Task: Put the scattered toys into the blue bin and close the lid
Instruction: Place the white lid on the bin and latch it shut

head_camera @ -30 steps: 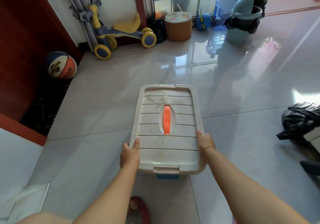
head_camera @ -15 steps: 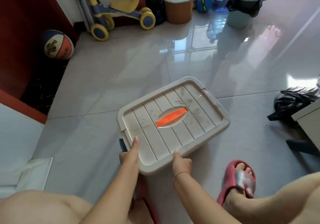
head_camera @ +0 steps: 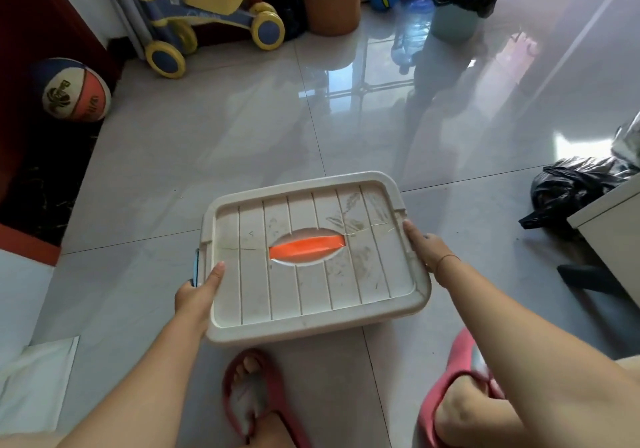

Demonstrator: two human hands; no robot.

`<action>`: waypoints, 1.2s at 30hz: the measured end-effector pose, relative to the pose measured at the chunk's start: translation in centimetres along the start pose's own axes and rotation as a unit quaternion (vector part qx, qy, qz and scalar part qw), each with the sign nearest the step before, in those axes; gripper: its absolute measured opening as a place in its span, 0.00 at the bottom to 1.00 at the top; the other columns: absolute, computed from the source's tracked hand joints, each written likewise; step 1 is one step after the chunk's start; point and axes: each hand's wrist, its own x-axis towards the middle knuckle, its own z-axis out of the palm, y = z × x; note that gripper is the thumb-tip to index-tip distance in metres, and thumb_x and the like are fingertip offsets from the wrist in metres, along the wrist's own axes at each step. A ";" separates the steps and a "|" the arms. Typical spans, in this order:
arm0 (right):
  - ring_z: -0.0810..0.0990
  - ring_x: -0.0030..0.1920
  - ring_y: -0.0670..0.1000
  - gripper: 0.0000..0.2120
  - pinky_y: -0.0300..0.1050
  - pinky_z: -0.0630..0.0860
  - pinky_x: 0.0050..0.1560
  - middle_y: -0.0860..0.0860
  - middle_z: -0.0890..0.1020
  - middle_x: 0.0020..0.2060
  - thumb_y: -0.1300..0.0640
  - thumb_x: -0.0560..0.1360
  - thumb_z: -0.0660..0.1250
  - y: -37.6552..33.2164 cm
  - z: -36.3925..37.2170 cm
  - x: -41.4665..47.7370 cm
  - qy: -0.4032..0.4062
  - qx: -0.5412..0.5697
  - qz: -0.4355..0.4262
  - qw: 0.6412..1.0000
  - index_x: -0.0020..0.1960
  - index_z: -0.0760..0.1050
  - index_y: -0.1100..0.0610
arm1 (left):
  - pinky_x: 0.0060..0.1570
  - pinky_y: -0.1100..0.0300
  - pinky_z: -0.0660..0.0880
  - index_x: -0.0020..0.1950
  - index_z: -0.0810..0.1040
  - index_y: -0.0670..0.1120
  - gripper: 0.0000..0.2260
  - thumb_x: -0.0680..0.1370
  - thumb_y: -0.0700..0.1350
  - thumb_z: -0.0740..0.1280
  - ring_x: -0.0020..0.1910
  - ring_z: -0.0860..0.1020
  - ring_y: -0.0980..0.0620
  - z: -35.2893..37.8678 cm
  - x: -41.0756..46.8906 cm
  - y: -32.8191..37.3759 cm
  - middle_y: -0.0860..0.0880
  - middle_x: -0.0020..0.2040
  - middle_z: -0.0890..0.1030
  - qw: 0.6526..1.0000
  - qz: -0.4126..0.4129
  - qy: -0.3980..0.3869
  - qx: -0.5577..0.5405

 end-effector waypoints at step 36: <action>0.77 0.50 0.63 0.17 0.49 0.70 0.47 0.60 0.80 0.52 0.48 0.79 0.57 -0.6 3.1 -0.4 0.177 -0.109 -0.158 0.965 0.63 0.69 0.55 | 0.31 0.57 0.70 0.43 0.75 0.42 0.26 0.71 0.67 0.64 0.35 0.75 0.45 1.5 -0.7 1.4 0.45 0.37 0.76 0.972 0.133 0.134 0.138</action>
